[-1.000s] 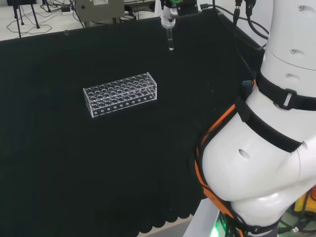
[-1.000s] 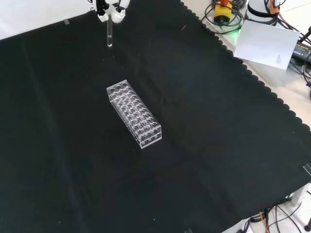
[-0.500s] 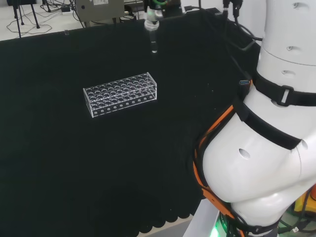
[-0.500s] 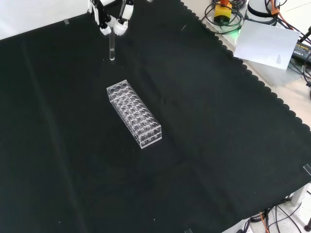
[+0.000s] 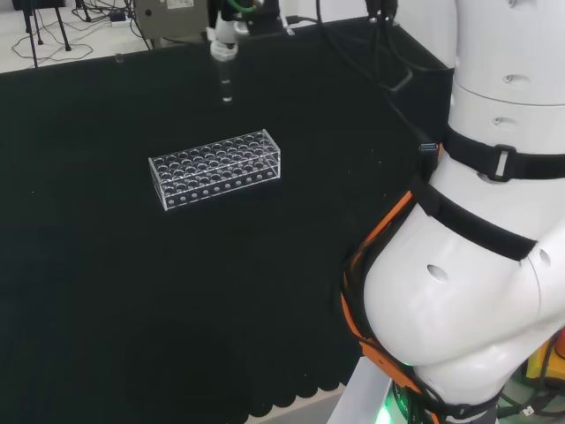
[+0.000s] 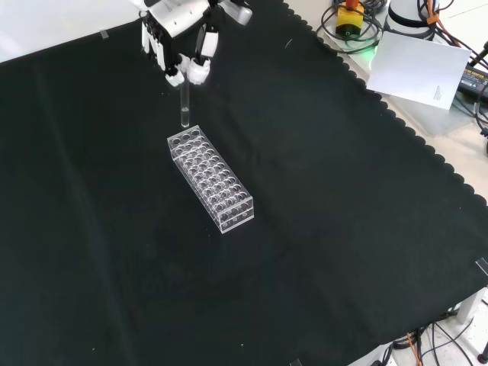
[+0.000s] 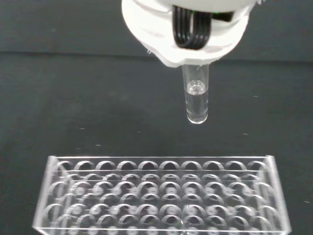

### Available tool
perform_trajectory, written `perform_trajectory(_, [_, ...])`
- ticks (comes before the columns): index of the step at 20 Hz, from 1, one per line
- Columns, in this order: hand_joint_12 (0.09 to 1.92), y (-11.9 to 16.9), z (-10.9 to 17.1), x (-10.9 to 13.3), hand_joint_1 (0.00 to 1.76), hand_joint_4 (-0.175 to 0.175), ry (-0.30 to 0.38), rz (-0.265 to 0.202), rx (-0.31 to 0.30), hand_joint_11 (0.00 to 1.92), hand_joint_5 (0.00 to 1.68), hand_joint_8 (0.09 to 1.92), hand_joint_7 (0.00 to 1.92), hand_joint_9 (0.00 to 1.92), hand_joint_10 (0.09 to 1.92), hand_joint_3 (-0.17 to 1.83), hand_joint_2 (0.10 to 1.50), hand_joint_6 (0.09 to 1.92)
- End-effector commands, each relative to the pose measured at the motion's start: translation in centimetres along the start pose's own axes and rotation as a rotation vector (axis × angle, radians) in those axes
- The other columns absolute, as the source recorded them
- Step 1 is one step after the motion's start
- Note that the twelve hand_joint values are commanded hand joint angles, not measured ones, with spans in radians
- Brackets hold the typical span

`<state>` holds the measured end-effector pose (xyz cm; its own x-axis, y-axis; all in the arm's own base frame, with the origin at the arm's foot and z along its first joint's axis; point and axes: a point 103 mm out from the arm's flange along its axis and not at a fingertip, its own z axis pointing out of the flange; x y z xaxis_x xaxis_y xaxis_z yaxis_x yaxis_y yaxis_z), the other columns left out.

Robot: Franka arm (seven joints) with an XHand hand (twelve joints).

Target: Shake the test tube.

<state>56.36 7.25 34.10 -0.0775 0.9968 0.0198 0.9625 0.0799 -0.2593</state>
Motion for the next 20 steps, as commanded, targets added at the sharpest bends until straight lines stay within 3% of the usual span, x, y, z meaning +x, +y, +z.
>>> perform_trajectory(1, [1.15, 0.9, 0.0, 3.2, 1.43, -0.175, 0.05, -0.06, 0.001, 1.02, 1.36, 0.55, 1.71, 1.37, 0.43, 0.36, 0.76, 0.38])
perform_trajectory(3, [1.15, 1.2, -0.1, 3.4, 1.43, -0.175, 0.055, -0.066, -0.001, 1.02, 1.36, 0.55, 1.71, 1.37, 0.43, 0.36, 0.76, 0.38])
perform_trajectory(7, [1.15, 1.8, -0.2, 2.2, 1.43, -0.175, 0.081, -0.03, -0.007, 1.02, 1.36, 0.55, 1.71, 1.37, 0.43, 0.36, 0.76, 0.38])
perform_trajectory(20, [1.15, 2.9, 1.3, -4.4, 1.43, -0.175, 0.031, 0.062, 0.038, 1.02, 1.36, 0.55, 1.71, 1.37, 0.43, 0.37, 0.76, 0.38])
